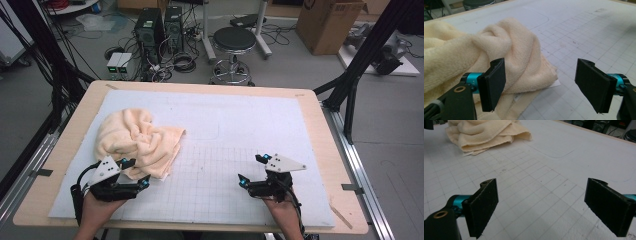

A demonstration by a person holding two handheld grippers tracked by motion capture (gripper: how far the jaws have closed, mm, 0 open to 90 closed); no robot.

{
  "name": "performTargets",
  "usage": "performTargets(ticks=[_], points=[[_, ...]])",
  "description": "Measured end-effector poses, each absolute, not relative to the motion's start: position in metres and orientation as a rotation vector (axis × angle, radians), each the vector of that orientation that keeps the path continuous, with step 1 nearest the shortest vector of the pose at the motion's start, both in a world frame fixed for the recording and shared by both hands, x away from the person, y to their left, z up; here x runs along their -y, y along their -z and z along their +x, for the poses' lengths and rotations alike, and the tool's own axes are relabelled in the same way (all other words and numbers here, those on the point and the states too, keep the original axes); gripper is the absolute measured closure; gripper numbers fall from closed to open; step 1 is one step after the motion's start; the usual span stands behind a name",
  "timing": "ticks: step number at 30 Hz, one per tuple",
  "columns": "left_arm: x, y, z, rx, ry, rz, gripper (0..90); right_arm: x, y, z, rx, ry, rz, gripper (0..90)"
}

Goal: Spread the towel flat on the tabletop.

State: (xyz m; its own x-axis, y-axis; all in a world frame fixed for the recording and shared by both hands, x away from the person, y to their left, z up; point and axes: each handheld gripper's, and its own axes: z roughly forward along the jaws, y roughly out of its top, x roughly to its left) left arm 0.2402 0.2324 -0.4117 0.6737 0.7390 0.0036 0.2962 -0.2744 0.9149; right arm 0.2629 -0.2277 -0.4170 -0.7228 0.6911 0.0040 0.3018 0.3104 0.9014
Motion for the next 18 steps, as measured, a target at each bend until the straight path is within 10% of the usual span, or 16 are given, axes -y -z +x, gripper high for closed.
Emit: performTargets(ticks=[18], points=[[-0.267, 0.373, 0.293, -0.930, -0.602, 1.816, 25.8, 0.230, 0.417, 0.264, -2.205, -1.395, 0.879, 11.2]])
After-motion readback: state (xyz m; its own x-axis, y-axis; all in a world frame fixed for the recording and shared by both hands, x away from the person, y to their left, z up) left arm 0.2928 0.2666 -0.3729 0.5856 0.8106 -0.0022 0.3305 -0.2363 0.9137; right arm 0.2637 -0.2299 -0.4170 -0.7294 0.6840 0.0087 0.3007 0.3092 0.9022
